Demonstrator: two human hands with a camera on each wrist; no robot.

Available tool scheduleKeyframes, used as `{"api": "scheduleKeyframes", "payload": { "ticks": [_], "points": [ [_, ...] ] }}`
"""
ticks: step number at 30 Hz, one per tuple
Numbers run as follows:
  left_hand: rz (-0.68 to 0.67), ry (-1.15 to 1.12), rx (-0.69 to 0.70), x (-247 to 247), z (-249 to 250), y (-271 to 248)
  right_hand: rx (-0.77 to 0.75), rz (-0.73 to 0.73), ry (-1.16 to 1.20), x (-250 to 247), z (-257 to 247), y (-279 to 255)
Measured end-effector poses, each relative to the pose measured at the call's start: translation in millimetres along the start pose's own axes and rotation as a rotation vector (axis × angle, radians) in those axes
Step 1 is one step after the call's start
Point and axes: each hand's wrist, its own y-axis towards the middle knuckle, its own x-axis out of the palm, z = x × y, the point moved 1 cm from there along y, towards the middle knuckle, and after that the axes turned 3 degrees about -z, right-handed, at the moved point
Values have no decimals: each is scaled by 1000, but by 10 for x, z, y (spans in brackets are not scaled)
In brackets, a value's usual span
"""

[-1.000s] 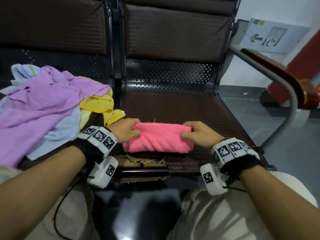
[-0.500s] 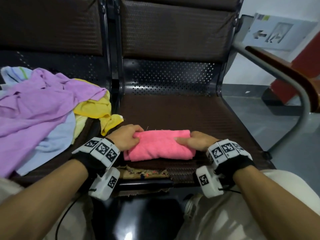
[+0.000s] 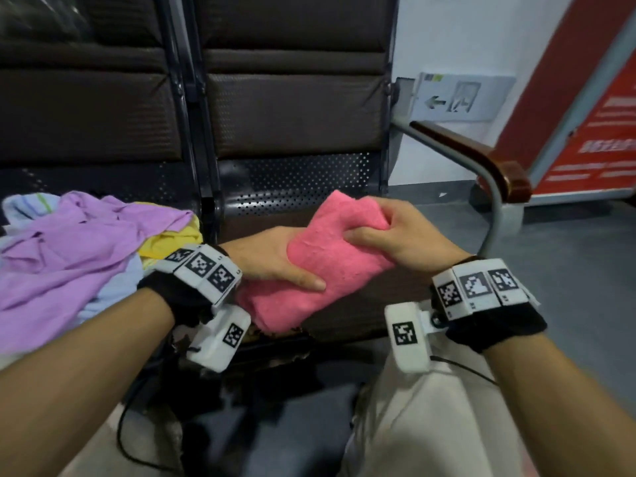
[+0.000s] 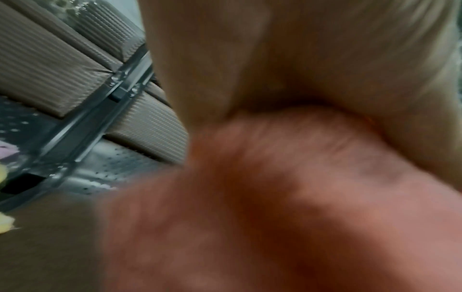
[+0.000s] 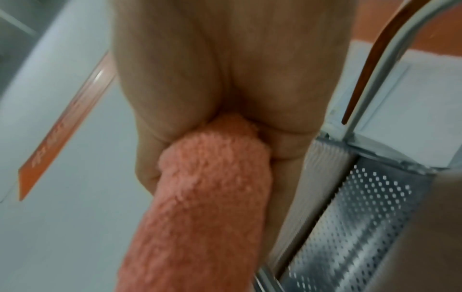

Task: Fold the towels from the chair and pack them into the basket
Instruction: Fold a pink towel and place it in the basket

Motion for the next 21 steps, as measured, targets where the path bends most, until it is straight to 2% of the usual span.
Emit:
{"api": "scheduleKeyframes", "payload": {
  "ticks": [4,8,12,16,21],
  "points": [
    [-4,129,6,259,516,155,-8,293,107,-484,-27,-555],
    [64,531,82,611,1166,478,33,507,258,-946,137,-1184],
    [-36,767,134,1211,1659,957,69,674,419,-1271,490,-1879],
    [-235,825,169,2037,1712,1435,225,817,479,-1414,1042,-2660],
    [-401,695,173,3134,1257,1819,455,919,443,-1332,1813,-3552]
  ]
}}
